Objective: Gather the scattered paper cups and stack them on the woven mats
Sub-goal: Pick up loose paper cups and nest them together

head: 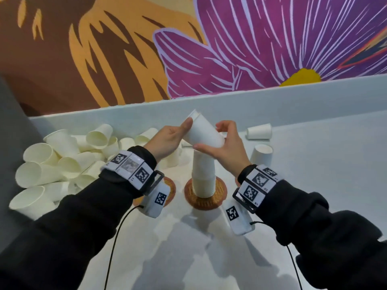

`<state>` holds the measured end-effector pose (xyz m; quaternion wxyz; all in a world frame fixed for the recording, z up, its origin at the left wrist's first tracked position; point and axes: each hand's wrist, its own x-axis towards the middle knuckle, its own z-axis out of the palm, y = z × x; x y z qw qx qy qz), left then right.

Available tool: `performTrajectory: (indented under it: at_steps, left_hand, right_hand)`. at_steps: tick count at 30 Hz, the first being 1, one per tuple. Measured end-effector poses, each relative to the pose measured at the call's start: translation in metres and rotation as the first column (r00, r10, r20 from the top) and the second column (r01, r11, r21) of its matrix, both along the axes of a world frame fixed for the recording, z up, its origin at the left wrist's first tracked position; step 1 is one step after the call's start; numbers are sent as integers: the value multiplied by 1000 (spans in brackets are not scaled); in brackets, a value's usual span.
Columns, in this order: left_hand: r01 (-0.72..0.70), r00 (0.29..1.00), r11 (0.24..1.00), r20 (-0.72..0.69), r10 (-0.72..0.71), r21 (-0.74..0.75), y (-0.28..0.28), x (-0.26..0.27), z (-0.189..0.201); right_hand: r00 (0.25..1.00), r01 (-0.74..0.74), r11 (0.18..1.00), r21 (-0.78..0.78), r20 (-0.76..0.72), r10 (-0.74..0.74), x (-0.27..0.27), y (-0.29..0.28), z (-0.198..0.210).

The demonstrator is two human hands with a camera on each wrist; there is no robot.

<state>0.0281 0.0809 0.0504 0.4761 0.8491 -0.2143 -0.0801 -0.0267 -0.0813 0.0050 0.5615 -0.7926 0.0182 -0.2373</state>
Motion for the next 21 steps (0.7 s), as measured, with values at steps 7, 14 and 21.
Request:
performTrajectory:
  at_steps: [7, 14, 21]
  left_hand:
    - [-215, 976, 975, -35, 213, -56, -44, 15, 7]
    - [-318, 940, 947, -114, 322, 53, -52, 30, -10]
    - [-349, 926, 922, -90, 367, 168, -51, 24, -18]
  right_hand:
    - [984, 52, 999, 8, 167, -53, 8, -23, 4]
    - [982, -48, 982, -183, 171, 80, 22, -32, 12]
    - [981, -141, 955, -262, 96, 171, 38, -31, 19]
